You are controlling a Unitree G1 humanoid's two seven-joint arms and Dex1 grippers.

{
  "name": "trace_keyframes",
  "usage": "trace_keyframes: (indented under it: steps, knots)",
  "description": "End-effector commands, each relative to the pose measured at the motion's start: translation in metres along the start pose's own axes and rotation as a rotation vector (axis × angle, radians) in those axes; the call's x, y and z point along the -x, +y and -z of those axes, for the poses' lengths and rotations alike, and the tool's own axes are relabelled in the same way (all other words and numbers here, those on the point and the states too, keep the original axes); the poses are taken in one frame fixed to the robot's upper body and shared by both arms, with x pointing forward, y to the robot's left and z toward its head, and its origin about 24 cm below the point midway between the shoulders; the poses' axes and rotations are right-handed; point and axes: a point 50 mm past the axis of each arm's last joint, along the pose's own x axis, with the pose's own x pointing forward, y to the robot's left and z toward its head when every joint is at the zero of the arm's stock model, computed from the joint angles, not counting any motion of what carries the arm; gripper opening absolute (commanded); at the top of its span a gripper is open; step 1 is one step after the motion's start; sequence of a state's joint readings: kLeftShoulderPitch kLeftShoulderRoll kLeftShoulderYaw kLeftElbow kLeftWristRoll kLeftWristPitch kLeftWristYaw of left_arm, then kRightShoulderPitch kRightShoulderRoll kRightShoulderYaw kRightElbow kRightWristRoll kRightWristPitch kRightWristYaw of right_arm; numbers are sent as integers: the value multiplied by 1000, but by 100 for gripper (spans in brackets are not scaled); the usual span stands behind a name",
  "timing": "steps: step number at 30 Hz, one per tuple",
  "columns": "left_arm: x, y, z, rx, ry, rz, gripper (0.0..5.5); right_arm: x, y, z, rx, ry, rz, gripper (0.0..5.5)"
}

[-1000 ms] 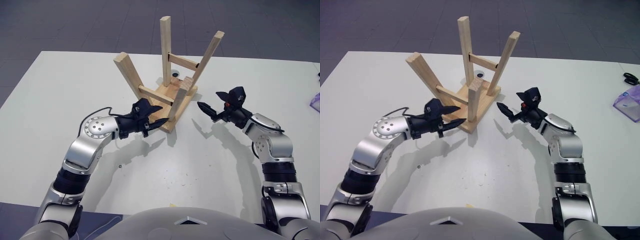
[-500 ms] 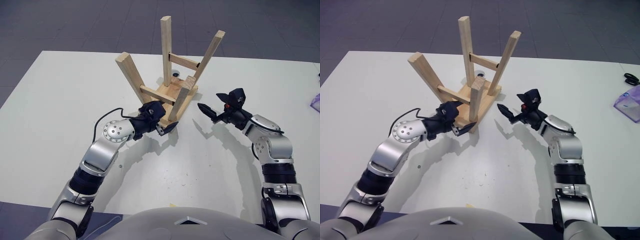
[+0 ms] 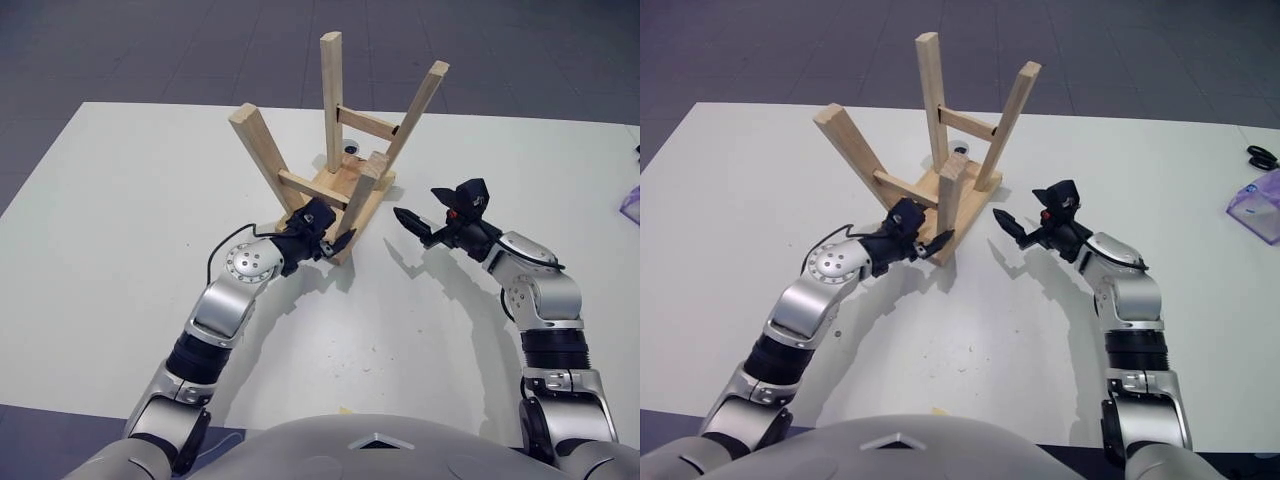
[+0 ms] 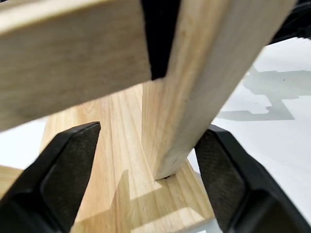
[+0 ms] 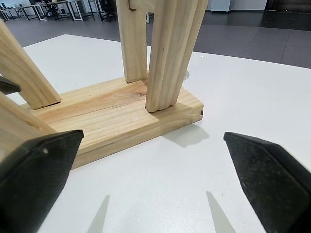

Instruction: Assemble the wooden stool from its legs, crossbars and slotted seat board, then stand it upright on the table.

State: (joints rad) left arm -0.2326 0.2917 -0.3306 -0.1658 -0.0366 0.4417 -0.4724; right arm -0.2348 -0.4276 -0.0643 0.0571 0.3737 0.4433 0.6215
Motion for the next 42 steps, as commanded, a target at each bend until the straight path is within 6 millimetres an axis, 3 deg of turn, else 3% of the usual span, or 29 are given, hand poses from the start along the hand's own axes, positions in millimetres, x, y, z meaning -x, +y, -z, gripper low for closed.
trace_keyframes:
  steps: [1,9,13,18,21,25,28,34,38,42]
  knots:
    - [-1,4,4,20,-6,-23,261,0,2,-1,15,-7,4,540]
    - [9,11,-9,-4,-70,32,134,0,1,-1,16,-2,-5,540]
    - [24,19,-22,14,-169,173,110,5,-8,-2,-5,-3,7,540]
    - [39,50,-15,-5,-178,198,104,17,-11,3,14,70,-133,540]
    - [50,56,-10,76,-185,297,104,28,1,0,-4,99,-337,540]
    - [62,60,-1,120,-111,404,104,34,5,-16,-21,95,-466,540]
    - [68,62,-5,171,-107,457,104,27,1,-29,-24,51,-454,540]
    - [73,76,-29,459,-202,430,104,30,-4,-35,-160,-22,-452,540]
    - [82,77,-25,528,-142,485,104,34,-1,-38,-287,-54,-497,540]
    - [90,79,-22,549,-71,575,104,24,-1,-60,-413,-102,-564,540]
